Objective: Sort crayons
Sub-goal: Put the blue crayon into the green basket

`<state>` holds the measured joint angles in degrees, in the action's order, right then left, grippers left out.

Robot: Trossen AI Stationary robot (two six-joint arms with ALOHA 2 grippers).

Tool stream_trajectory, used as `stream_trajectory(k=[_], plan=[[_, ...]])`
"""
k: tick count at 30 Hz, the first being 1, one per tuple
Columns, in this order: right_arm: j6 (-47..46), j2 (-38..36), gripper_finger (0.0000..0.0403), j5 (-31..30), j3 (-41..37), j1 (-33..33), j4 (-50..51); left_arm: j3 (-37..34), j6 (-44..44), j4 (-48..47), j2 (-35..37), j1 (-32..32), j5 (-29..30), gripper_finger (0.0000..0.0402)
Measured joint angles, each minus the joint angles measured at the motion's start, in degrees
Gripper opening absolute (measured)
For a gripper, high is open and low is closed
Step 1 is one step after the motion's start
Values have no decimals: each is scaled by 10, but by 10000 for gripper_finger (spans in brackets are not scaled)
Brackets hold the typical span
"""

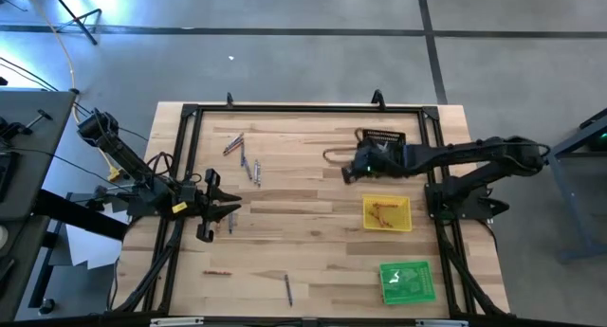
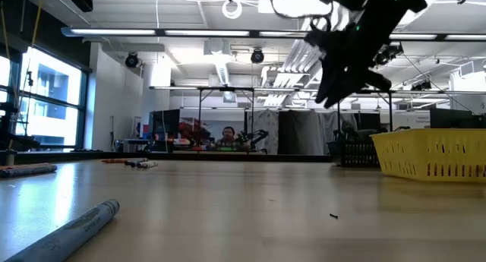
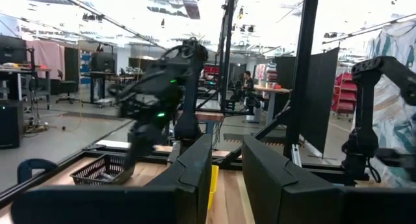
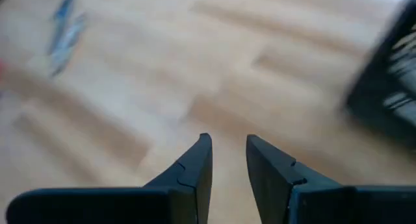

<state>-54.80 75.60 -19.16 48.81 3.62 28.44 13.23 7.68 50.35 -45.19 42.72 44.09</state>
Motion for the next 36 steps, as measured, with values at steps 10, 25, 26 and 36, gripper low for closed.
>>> stream_trajectory(k=[10, 25, 26, 36], plan=[[-147, 112, 83, 1, 80, -216, -56, 0, 0, 2, 0, 0, 0, 74], [-135, 441, 83, 54, 448, -329, -42, 0, -1, 6, 1, 0, 0, 74], [-134, 454, 83, 57, 471, -331, -30, 0, -1, 6, 1, 0, 0, 74], [-196, 583, 83, 72, 675, -361, 119, 0, -17, 5, 1, 0, 0, 74]])
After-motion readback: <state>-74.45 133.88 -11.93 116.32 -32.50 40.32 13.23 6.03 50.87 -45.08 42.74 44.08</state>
